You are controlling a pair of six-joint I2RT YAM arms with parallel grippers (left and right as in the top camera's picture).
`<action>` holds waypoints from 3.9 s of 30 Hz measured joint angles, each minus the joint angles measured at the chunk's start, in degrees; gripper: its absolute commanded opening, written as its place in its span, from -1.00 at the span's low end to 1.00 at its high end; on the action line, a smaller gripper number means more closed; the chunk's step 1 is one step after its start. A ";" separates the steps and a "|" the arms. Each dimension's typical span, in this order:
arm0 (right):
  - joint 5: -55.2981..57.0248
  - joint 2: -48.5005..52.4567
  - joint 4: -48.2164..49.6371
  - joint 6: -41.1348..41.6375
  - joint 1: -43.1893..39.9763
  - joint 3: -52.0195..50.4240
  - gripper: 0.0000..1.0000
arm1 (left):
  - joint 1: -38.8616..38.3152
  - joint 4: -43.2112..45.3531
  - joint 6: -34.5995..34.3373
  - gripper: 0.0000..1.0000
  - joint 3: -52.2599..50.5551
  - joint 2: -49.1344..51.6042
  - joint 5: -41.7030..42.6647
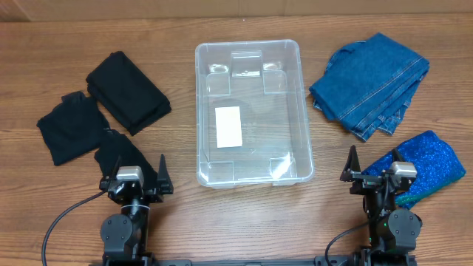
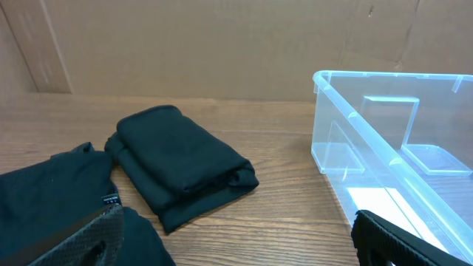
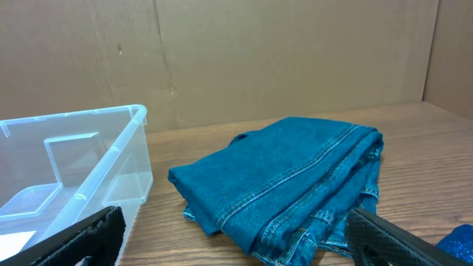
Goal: Pack container
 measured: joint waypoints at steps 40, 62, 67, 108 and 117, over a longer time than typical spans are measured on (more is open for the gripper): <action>0.00 0.00 0.02 0.02 0.00 0.00 1.00 | 0.00 0.00 0.00 1.00 0.00 0.00 0.00; 0.00 0.00 0.00 0.02 0.00 0.00 1.00 | 0.00 0.00 0.00 1.00 0.00 0.00 0.00; 0.00 0.00 0.00 0.00 0.00 0.00 1.00 | 0.00 0.00 0.00 1.00 0.00 0.00 0.00; 6.10 21.14 -15.63 5.64 0.00 21.20 1.00 | 0.00 -6.73 -0.22 1.00 15.45 9.84 2.29; 5.46 54.71 -34.16 7.58 -1.75 54.07 1.00 | 0.00 -20.74 0.26 1.00 43.01 45.79 -0.33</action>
